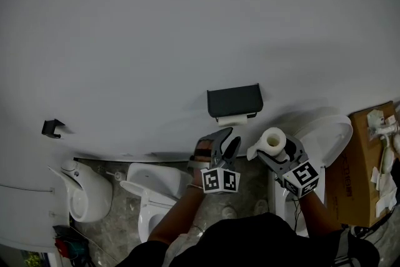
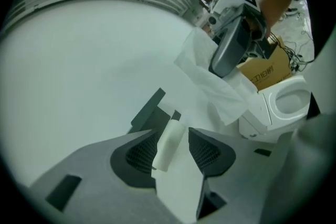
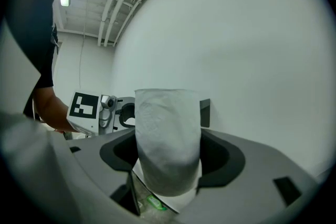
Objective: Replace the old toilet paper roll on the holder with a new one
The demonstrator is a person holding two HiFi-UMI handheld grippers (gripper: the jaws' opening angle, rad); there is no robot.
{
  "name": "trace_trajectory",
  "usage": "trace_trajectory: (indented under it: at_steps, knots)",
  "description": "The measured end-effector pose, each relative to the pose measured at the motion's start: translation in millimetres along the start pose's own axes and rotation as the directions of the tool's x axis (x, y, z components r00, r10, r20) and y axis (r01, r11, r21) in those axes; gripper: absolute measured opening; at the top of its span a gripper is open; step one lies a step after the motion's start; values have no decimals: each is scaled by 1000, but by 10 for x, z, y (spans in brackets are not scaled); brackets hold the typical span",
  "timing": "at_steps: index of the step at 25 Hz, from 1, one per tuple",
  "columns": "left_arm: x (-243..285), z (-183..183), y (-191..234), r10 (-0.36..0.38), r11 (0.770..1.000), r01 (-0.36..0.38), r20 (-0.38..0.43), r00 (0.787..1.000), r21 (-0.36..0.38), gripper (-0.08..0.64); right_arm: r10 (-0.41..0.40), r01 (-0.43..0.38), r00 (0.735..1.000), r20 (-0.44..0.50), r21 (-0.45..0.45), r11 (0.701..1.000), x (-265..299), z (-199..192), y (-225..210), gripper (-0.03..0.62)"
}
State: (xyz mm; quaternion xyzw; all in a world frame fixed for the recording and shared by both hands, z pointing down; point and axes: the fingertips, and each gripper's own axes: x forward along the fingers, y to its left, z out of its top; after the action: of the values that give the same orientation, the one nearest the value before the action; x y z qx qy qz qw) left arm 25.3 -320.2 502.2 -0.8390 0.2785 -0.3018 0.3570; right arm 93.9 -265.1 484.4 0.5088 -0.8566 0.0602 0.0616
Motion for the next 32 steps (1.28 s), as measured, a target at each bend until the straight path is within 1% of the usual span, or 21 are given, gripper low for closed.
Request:
trace_trajectory:
  at_steps: [2,3,6,7,9,11,14,17,19,21,24,28,32]
  knots:
    - [120,-52,-21,-13,996,17,-53,999,82,198,6,-6,1000,1,3,1000,15,14,-58,316]
    - [172,-84,-39,-16,991,27,-83,996,131,206,7,-7,1000,1,3,1000,21,18,-82,316]
    - [301,-170,-89,-5,959,50,-158,987,279,230,15,-15,1000,10,9,1000,39,57,-116,316]
    - [347,-207,-105,-3,949,60,-181,984,311,238,18,-18,1000,11,12,1000,46,59,-125,316]
    - [438,-281,-121,6,933,75,-221,975,353,249,23,-23,1000,9,16,1000,54,36,-148,316]
    - [506,-336,-104,31,925,65,-244,969,374,249,27,-27,1000,6,20,999,55,5,-171,316]
    - [588,-397,-55,62,927,43,-266,962,372,249,26,-26,1000,8,22,999,60,-15,-220,316]
    - [638,-424,-58,60,923,52,-275,960,382,249,26,-27,1000,12,25,999,64,-13,-242,316]
    - [642,-401,-41,71,915,41,-260,963,402,247,30,-30,999,11,28,999,71,-8,-236,316]
    - [643,-382,-7,91,911,17,-241,966,413,173,30,-30,999,13,33,999,77,-8,-232,316]
    - [639,-362,32,101,907,7,-234,967,422,173,23,-23,1000,21,36,999,73,-15,-244,316]
    - [636,-338,47,108,908,-1,-231,967,419,172,25,-25,999,21,34,999,53,14,-240,316]
    - [665,-301,48,111,910,-6,-230,967,414,172,17,-16,1000,13,-10,1000,41,35,-281,316]
